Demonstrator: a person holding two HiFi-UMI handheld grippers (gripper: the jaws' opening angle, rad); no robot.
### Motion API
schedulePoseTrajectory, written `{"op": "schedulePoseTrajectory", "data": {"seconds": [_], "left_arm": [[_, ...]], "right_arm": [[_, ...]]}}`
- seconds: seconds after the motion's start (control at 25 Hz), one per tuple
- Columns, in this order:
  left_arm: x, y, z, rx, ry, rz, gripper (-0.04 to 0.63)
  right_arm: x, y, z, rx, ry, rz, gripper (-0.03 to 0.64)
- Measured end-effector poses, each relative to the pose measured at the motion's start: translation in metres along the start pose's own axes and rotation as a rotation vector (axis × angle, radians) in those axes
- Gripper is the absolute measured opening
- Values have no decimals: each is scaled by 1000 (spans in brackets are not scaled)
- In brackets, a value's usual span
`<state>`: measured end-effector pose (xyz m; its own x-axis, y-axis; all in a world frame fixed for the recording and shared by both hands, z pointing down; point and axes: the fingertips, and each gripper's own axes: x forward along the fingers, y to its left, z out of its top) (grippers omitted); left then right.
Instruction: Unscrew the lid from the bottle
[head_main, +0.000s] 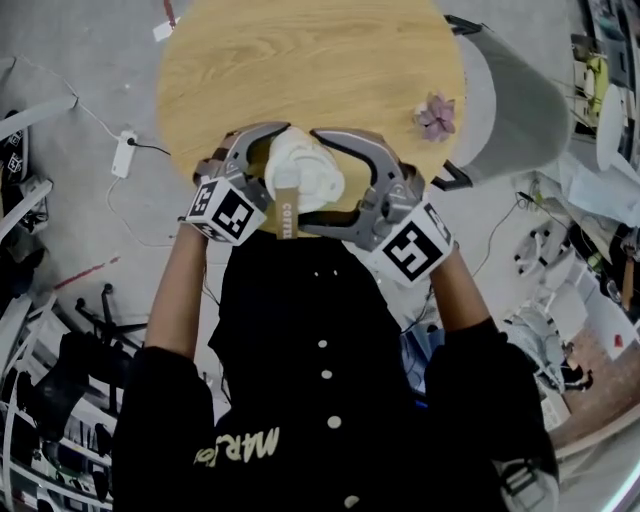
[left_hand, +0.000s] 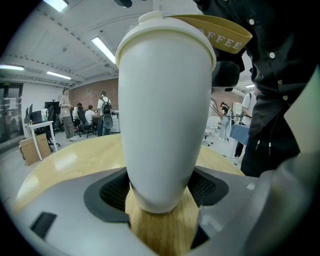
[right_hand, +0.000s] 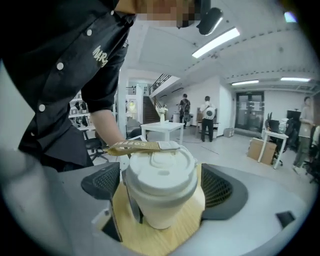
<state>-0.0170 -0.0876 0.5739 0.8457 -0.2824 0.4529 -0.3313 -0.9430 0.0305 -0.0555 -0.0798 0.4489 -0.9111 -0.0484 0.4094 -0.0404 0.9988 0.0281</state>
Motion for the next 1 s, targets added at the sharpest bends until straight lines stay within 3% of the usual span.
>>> {"op": "schedulePoseTrajectory", "data": {"seconds": [0.16, 0.24, 0.32, 0.52, 0.64, 0.84, 1.0], "left_arm": [[-2, 0, -2, -1, -5, 3, 354], [-3, 0, -2, 2, -5, 2, 354], [-3, -2, -1, 7, -4, -4, 354], [-2, -1, 1, 15, -9, -6, 354], [-2, -1, 1, 12, -9, -5, 354], [-3, -1, 3, 7, -12, -5, 354], [-4, -4, 3, 3, -19, -5, 354]], "right_arm": [[9, -4, 9, 36, -68, -126, 473], [9, -5, 11, 34, -85, -118, 451], [7, -2, 11, 1, -84, -40, 451], [5, 8, 5, -101, -18, 300, 449], [4, 10, 4, -124, 12, 373, 449], [0, 8, -3, -57, 37, 301, 470], [-8, 13, -17, 1, 53, 143, 499]]}}
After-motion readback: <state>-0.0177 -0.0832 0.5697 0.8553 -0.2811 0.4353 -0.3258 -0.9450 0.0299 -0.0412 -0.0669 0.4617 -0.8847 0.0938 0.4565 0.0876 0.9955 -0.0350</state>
